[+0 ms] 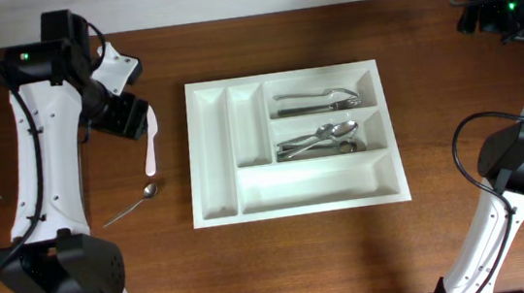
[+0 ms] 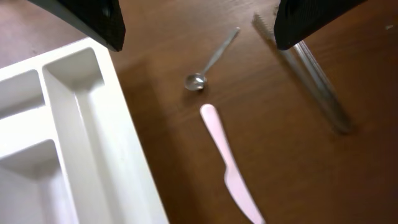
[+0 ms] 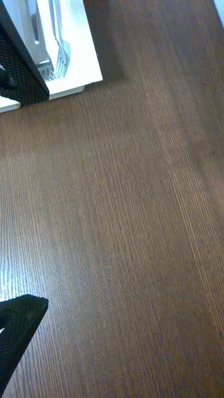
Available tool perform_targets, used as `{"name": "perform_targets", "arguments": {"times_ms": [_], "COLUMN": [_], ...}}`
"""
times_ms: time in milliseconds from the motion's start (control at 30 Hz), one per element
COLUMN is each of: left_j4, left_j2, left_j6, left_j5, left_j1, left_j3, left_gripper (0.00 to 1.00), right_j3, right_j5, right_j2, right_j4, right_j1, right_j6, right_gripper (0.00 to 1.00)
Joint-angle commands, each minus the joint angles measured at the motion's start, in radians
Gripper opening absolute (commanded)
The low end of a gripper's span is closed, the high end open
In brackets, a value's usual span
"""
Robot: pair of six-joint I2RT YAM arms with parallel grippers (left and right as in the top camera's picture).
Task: Pack container
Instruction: 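Release the spoon and withdraw the left gripper to the left, then lower the left gripper onto the second small spoon and grasp it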
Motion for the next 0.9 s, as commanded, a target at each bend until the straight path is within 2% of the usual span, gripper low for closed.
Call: {"name": "perform_targets", "arguments": {"times_ms": [0, 333, 667, 867], "left_j4": [0.008, 0.200, 0.359, 0.482], "left_j2": [-0.008, -0.010, -0.009, -0.009], "left_j6": [0.104, 0.141, 0.124, 0.064], "left_j5": [0.110, 0.095, 0.030, -0.029], "left_j1": [0.038, 0.060, 0.060, 0.060], "left_j3": [-0.090, -0.494, -0.659, -0.739], "left_gripper": [0.81, 0.83, 0.83, 0.80], "right_j3": [0.018, 0.018, 0.018, 0.018], "right_j5": [-0.002, -0.002, -0.002, -0.002], "right_j2": [-0.023, -0.023, -0.023, -0.023], "right_j4": [0.000, 0.000, 0.000, 0.000], "right_j1": [0.003, 0.003, 0.003, 0.003], "right_j6": [0.012, 0.012, 0.012, 0.012], "right_gripper": [0.99, 0.99, 0.99, 0.99]}}
